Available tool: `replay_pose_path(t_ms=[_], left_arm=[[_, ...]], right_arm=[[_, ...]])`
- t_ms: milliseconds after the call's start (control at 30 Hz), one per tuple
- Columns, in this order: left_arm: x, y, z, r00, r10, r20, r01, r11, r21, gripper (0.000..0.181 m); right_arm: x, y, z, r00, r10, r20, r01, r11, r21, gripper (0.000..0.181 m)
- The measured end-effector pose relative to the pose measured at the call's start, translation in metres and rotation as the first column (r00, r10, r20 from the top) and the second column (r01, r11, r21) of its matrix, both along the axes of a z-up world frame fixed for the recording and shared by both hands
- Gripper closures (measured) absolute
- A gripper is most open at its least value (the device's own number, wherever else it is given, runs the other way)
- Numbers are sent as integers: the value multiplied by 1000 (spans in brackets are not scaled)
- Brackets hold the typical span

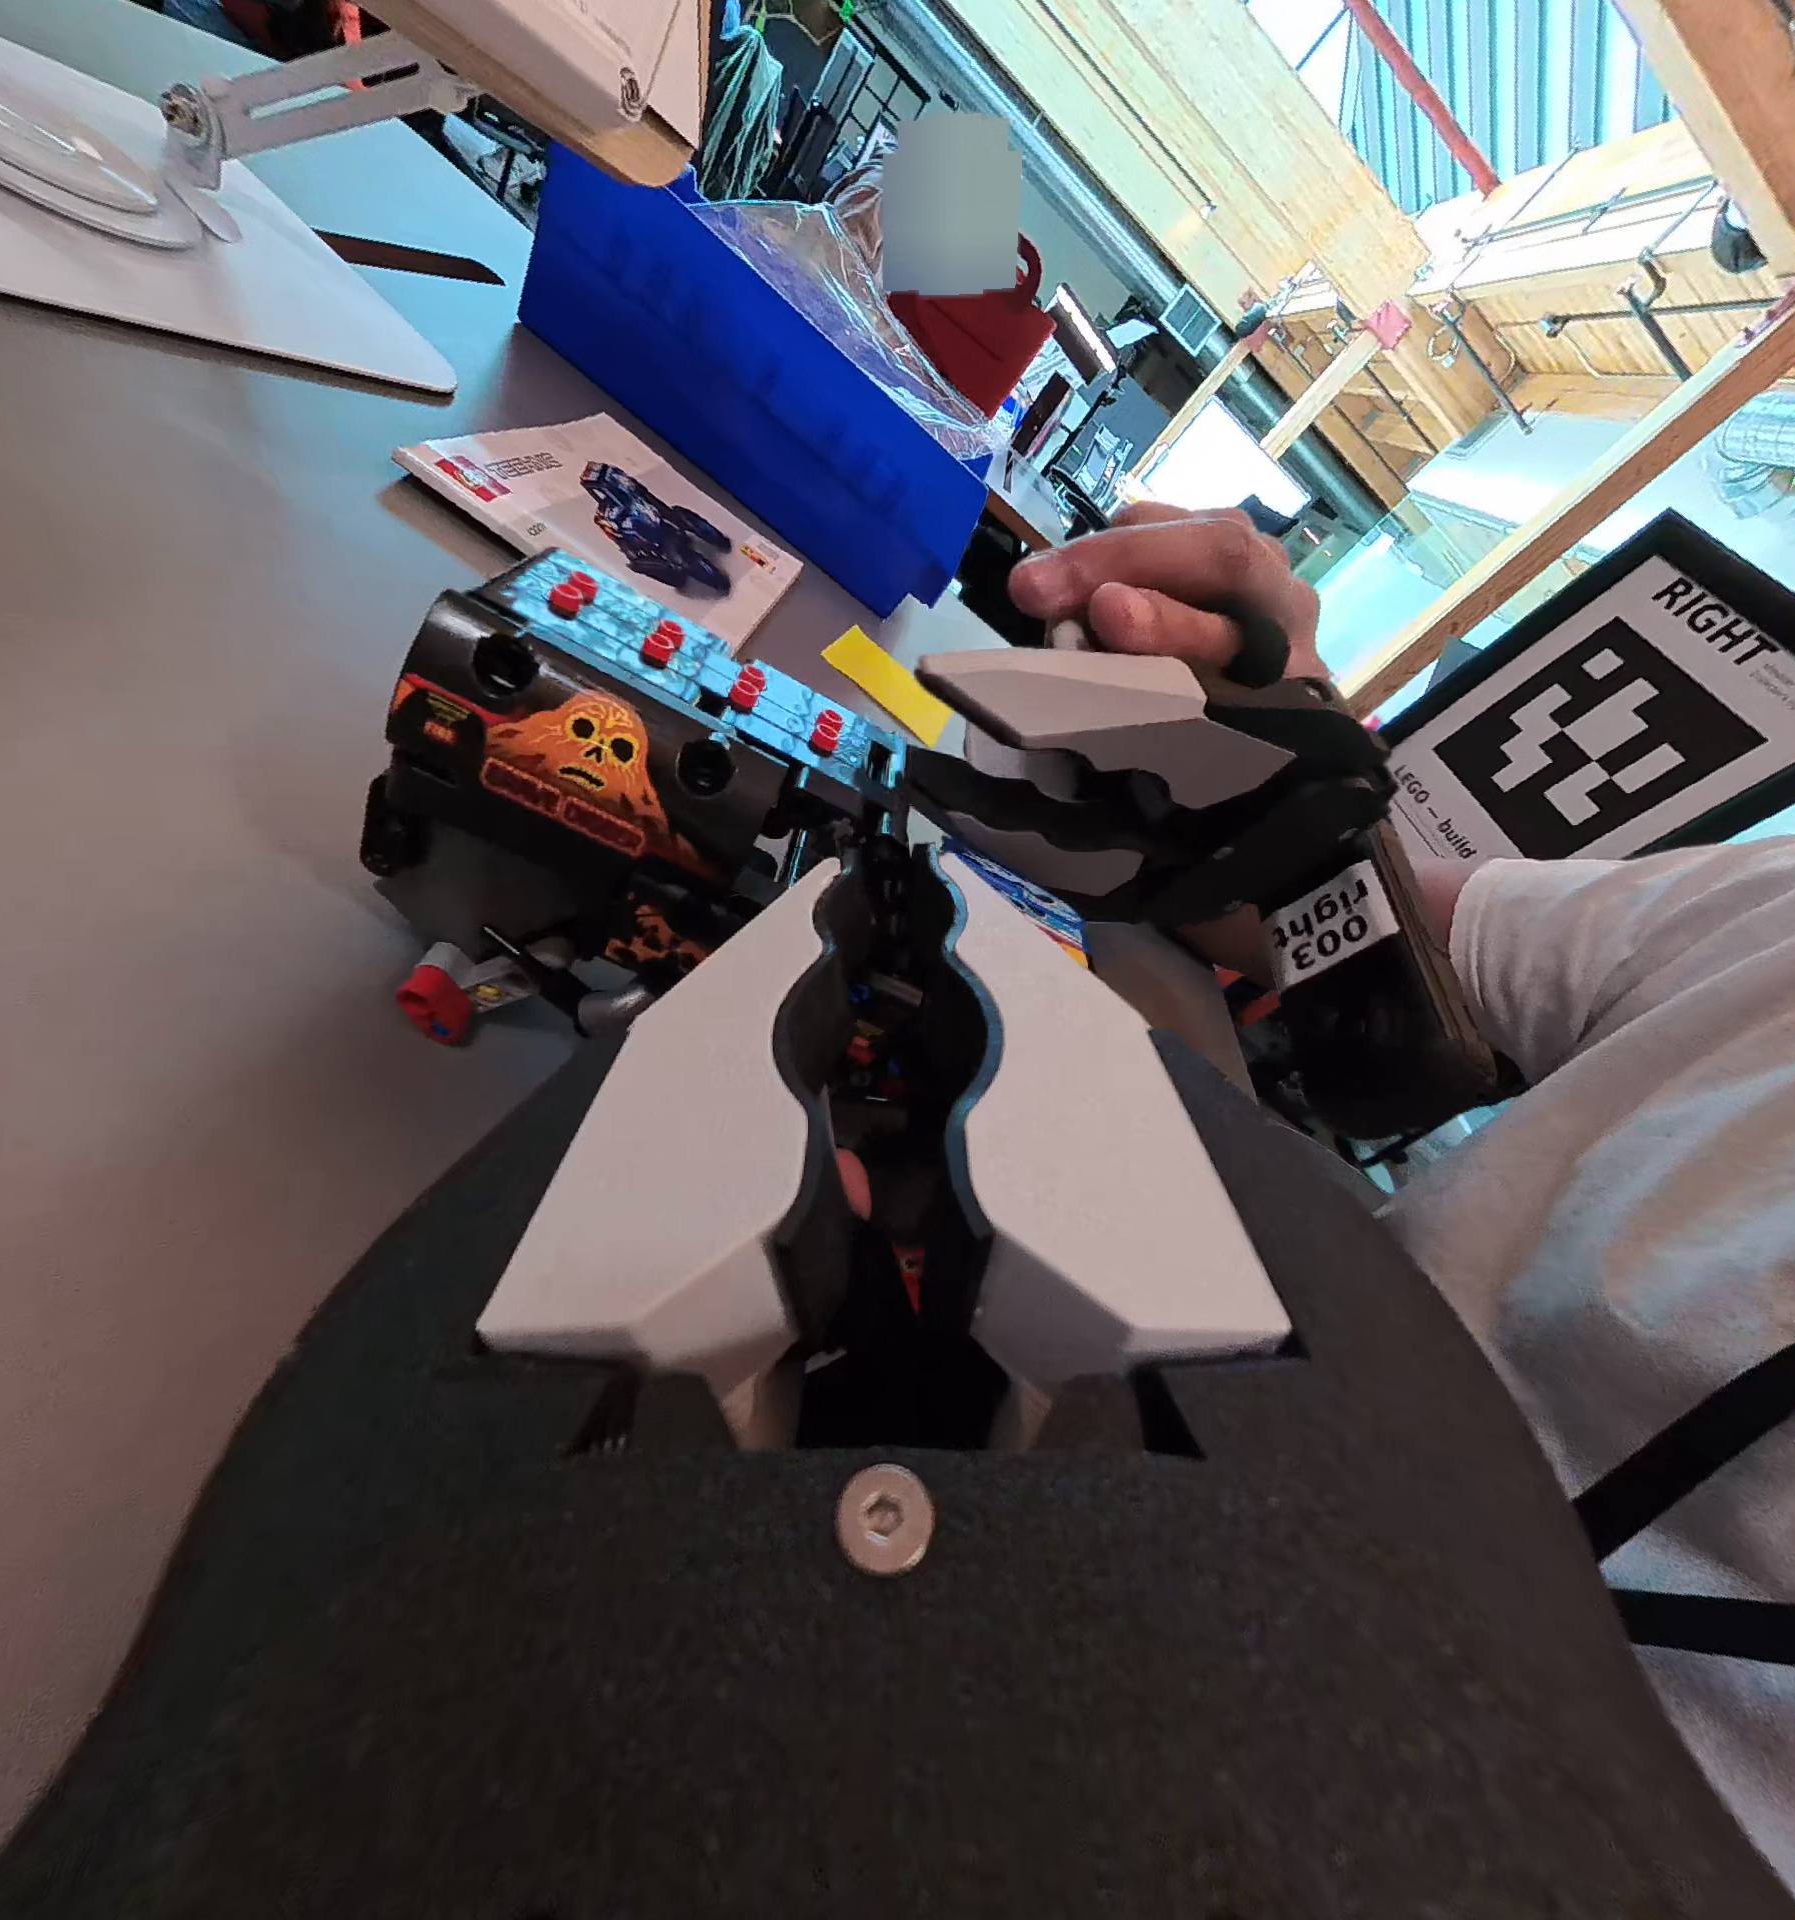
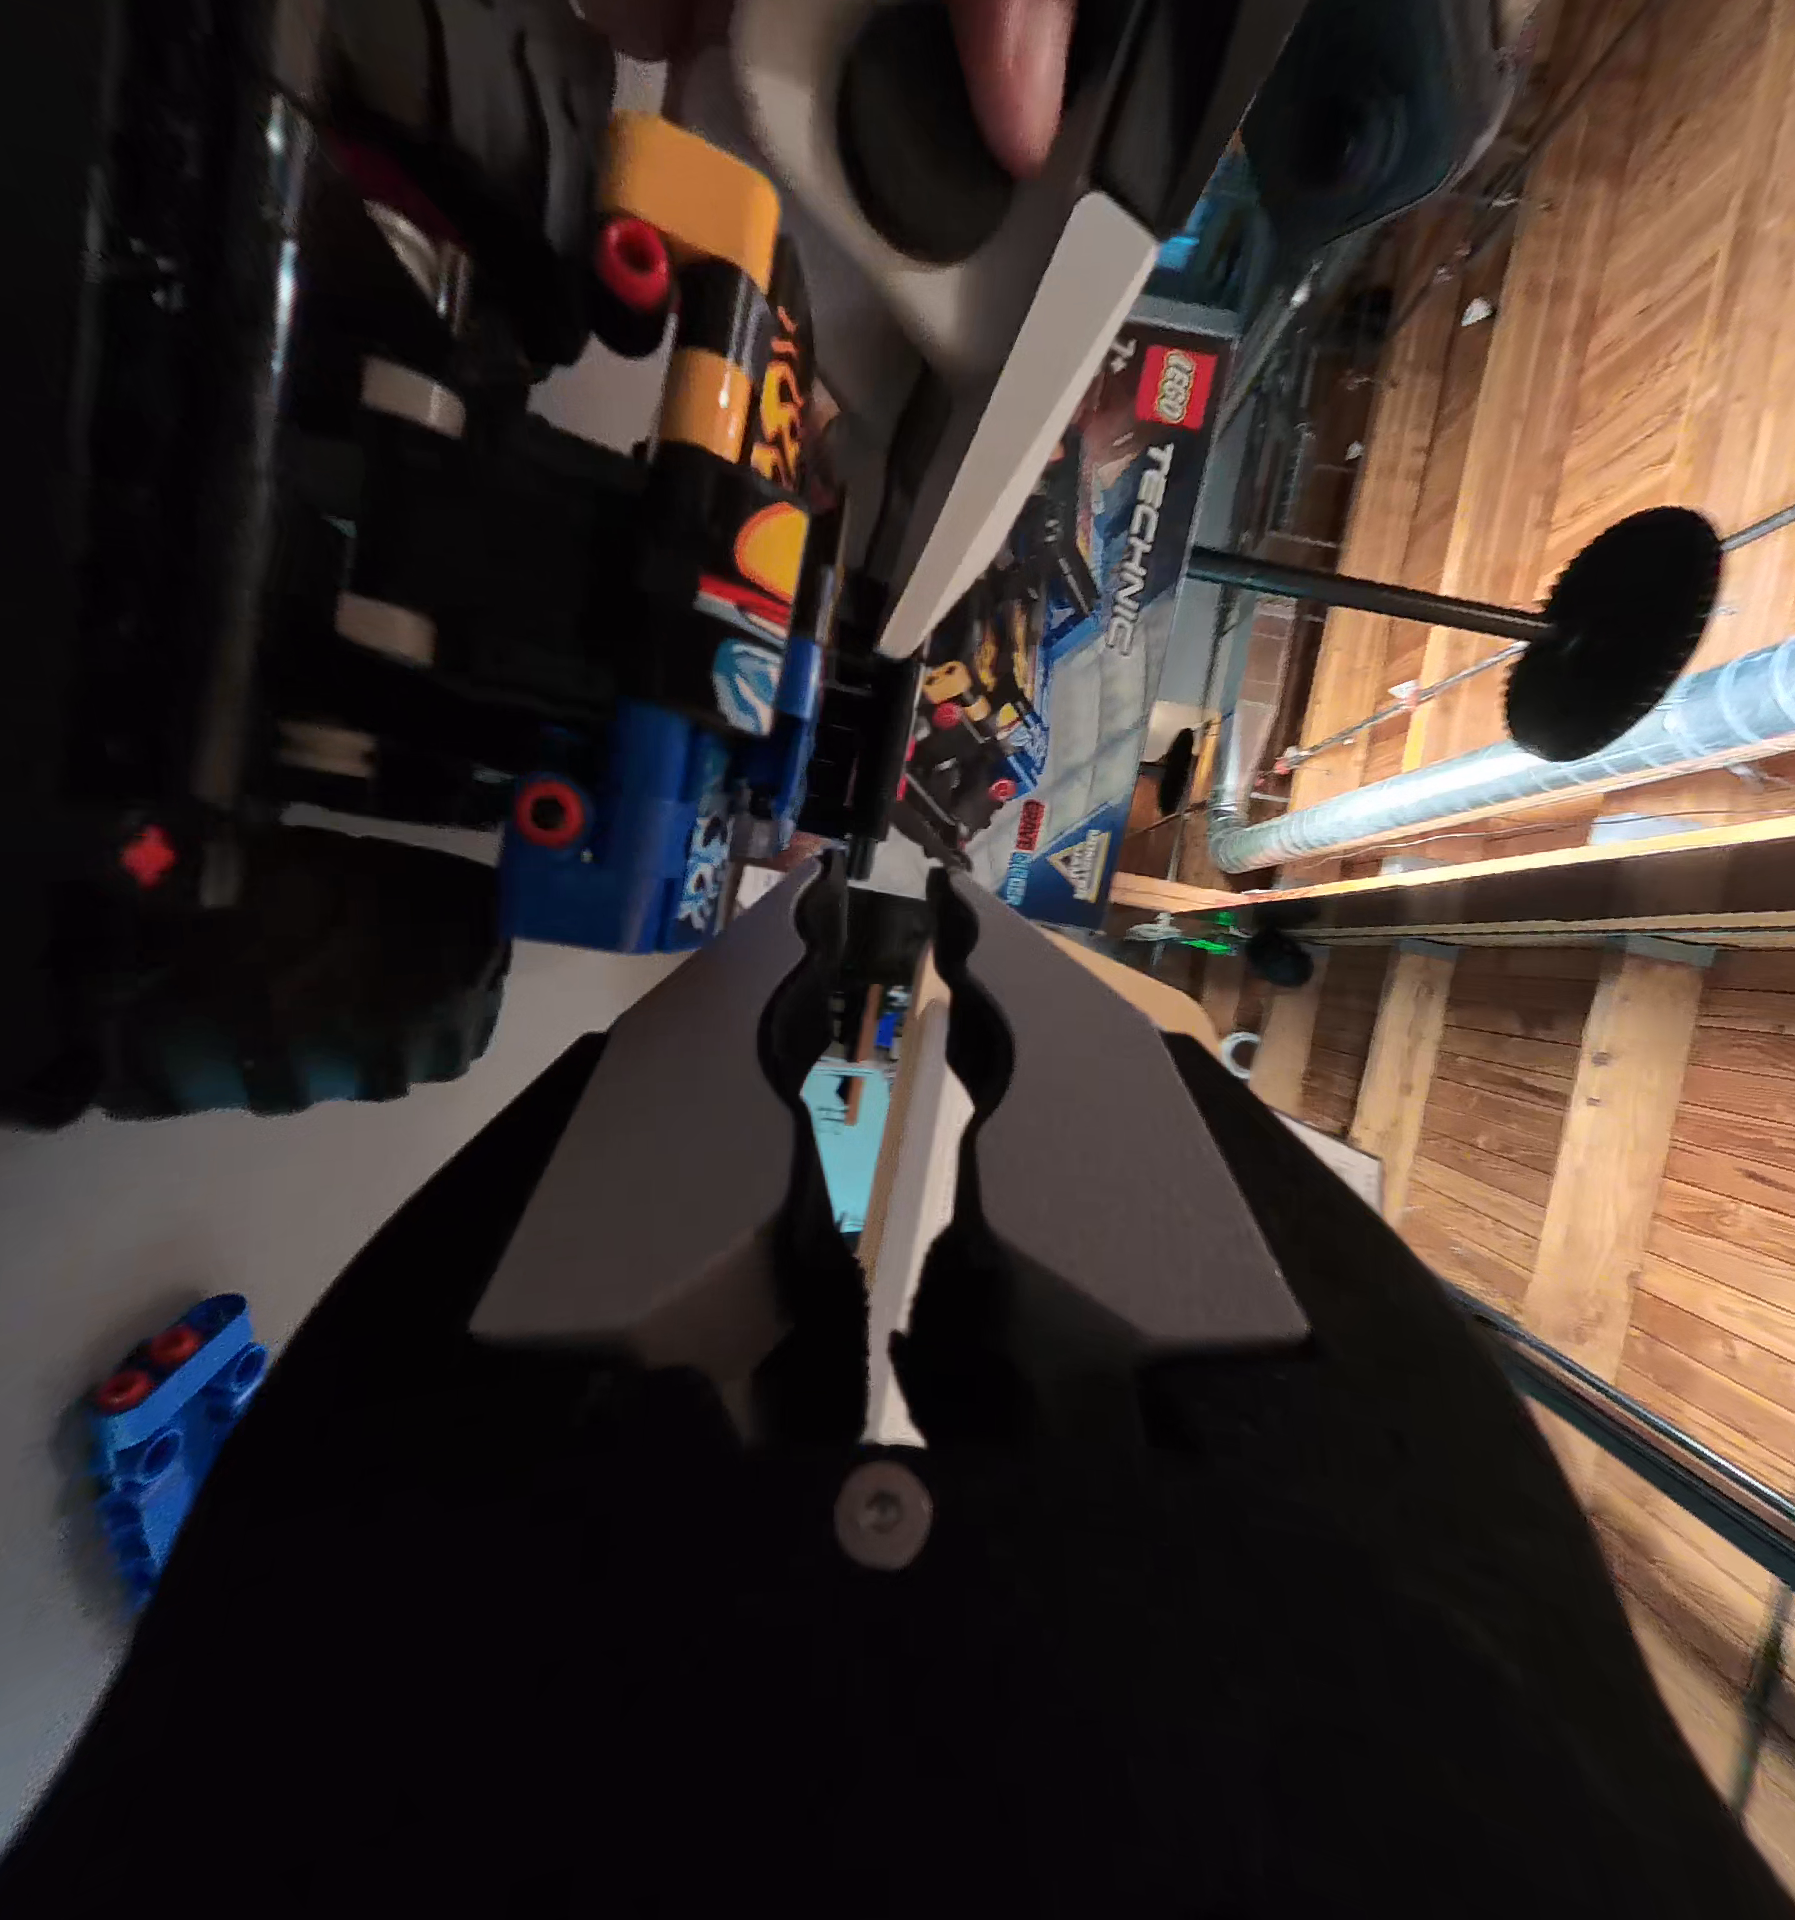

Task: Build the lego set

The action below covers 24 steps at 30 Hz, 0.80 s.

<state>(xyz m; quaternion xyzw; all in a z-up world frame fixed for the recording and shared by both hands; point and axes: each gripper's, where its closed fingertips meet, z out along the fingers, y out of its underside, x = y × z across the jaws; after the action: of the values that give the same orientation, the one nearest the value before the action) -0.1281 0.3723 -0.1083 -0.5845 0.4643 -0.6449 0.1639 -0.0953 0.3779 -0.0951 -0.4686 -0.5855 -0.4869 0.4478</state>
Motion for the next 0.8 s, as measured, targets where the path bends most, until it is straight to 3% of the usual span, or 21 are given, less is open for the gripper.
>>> replay_pose_path(t_ms=[300, 433, 800], left_arm=[[-2, -3, -1, 999, -41, -9, 41, 998, 50, 173], [-2, -1, -2, 1000, -27, -10, 27, 996, 82, 174], [-3, -2, -1, 999, -35, 4, 35, 999, 29, 172]], right_arm=[[-2, 4, -10, 997, -41, 68, 55, 976, -211, 175], [-1, 7, -10, 995, -96, -14, 87, 946, -312, 176], [-1, 7, -5, 998, 54, 12, -53, 998, -31, 179]])
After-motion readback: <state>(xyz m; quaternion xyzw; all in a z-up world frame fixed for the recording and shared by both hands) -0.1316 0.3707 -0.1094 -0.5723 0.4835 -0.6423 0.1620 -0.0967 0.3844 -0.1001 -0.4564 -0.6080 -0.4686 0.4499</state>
